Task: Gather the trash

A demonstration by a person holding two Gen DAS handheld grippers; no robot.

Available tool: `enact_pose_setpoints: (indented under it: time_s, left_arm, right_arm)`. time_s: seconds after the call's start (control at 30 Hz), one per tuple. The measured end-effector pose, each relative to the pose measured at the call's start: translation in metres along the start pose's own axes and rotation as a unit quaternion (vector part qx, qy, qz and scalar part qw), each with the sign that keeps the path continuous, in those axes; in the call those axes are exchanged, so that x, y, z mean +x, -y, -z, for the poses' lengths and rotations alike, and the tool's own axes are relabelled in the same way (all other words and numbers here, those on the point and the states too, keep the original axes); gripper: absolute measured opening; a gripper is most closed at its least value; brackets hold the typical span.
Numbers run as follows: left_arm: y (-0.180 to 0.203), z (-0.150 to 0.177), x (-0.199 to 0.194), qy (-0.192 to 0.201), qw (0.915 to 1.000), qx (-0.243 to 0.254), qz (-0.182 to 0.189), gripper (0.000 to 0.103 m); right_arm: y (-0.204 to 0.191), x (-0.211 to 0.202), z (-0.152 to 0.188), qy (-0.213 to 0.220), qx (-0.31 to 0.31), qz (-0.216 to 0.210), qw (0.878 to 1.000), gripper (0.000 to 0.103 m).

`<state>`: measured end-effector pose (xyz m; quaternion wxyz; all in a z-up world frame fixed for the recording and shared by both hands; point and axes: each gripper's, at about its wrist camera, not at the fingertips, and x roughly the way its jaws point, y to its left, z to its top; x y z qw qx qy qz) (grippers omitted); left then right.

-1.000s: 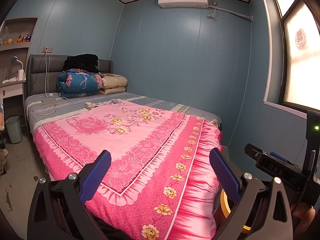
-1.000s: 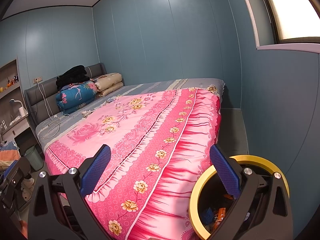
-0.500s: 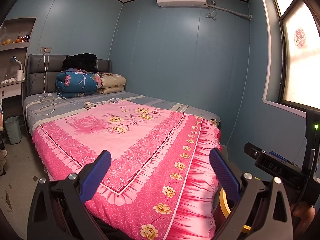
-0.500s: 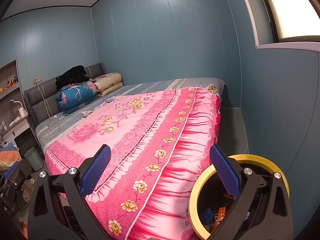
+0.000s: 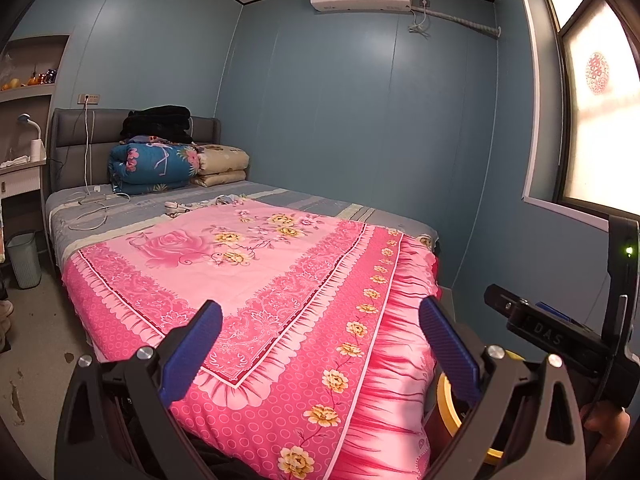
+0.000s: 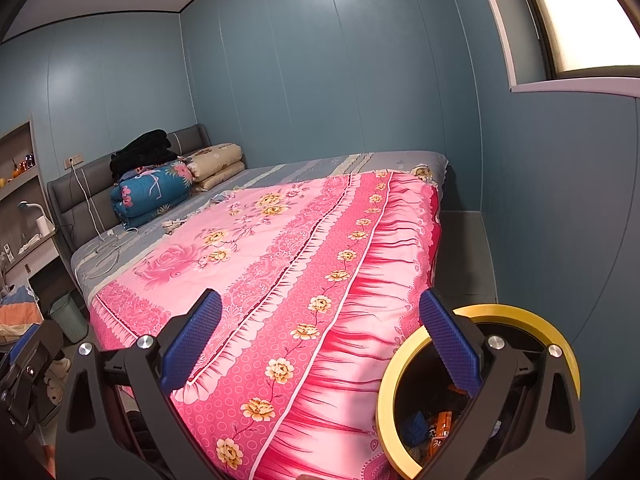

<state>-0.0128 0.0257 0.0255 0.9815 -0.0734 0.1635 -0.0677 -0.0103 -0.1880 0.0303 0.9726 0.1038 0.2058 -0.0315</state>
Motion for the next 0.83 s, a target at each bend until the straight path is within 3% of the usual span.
enact_pose_setpoints:
  time_s: [0.83]
  left_arm:
    - [0.0027, 0.0039, 0.0004, -0.005, 0.9999, 0.007, 0.008, 0.095]
  right_arm:
    - [-0.0013, 0.0011, 0.0005, -0.002, 0.004, 0.001, 1.0, 0.095]
